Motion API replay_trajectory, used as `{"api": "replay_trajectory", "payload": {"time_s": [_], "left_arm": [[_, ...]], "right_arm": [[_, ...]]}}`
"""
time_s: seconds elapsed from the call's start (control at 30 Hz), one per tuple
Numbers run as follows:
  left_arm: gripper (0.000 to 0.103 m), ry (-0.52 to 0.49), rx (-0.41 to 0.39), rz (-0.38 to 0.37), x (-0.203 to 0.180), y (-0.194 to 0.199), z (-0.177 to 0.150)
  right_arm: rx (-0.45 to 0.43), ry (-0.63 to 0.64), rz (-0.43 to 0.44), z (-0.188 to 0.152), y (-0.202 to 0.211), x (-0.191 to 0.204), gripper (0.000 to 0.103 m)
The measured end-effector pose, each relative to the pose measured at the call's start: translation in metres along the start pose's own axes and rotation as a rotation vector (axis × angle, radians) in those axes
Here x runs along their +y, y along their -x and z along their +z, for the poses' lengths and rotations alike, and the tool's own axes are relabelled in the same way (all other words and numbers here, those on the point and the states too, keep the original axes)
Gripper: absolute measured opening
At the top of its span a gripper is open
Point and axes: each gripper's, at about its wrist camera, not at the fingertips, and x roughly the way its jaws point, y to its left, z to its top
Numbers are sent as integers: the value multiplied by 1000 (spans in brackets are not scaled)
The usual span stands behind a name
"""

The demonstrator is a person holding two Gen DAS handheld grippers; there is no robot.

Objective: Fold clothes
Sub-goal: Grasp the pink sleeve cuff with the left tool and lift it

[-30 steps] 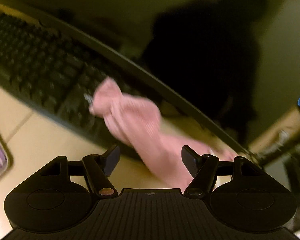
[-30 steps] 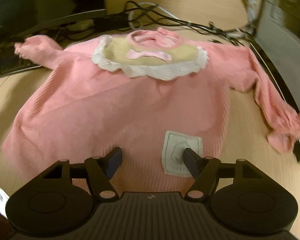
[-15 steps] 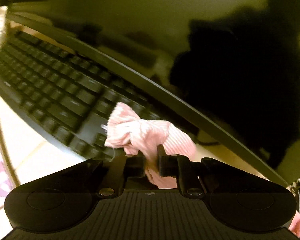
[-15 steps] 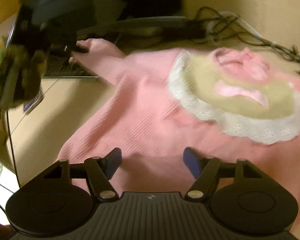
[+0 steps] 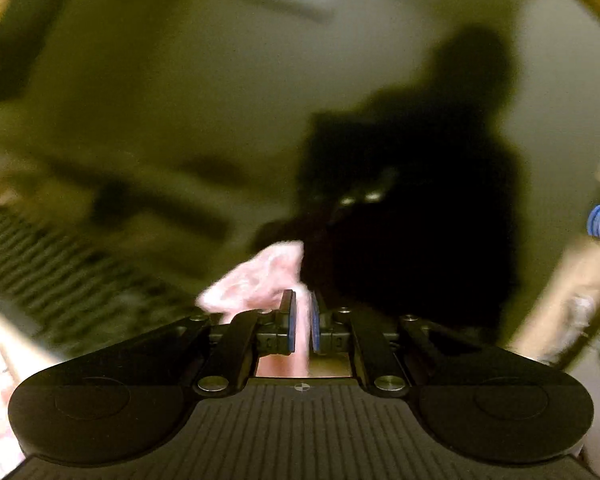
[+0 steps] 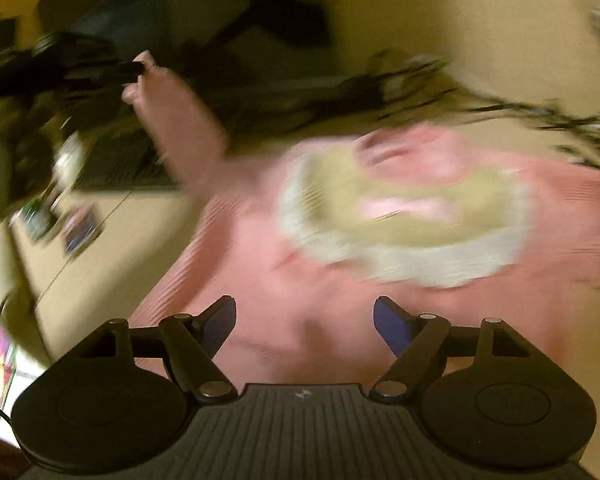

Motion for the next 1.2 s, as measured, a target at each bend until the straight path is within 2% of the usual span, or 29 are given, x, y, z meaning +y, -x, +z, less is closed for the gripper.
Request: {"api": "replay_trajectory", "payload": {"time_s": [0.1, 0.23, 0.3, 0.37, 0.5, 0.57, 0.67, 0.8, 0.9, 1.0, 1.1, 1.2], "left_arm": [[9, -77, -1, -156, -55, 7, -8], [9, -158, 101, -368, -123, -7, -43], [17, -182, 171, -408, -145, -10, -64], [21, -182, 218, -407, -149, -8, -84], [44, -102, 251, -306, -114, -13, -93], [45, -56, 234, -232, -89, -8, -84], [52, 26, 192, -88, -45, -2, -78], [54, 197, 167, 111, 5, -6, -66], [56, 275, 134, 250, 37, -7, -67], [59, 357, 104, 357, 69, -4, -68], [62, 442, 77, 434, 105, 3, -67], [62, 494, 75, 432, 127, -3, -60]], "right_arm": [[-49, -59, -87, -2, 21, -22, 77], [-91, -111, -207, -13, 49, -49, 77], [-107, -131, -260, -19, 60, -60, 77], [-109, -137, -290, -25, 66, -64, 77], [-91, -145, -322, -36, 68, -68, 77], [-74, -147, -313, -39, 62, -67, 77], [-54, -142, -286, -37, 49, -63, 77], [-34, -92, -245, -31, 37, -46, 77], [-25, -49, -232, -26, 31, -35, 78], [-21, -25, -229, -22, 29, -29, 79], [-19, -12, -238, -21, 30, -27, 79], [-18, -19, -249, -21, 31, -29, 79]]}}
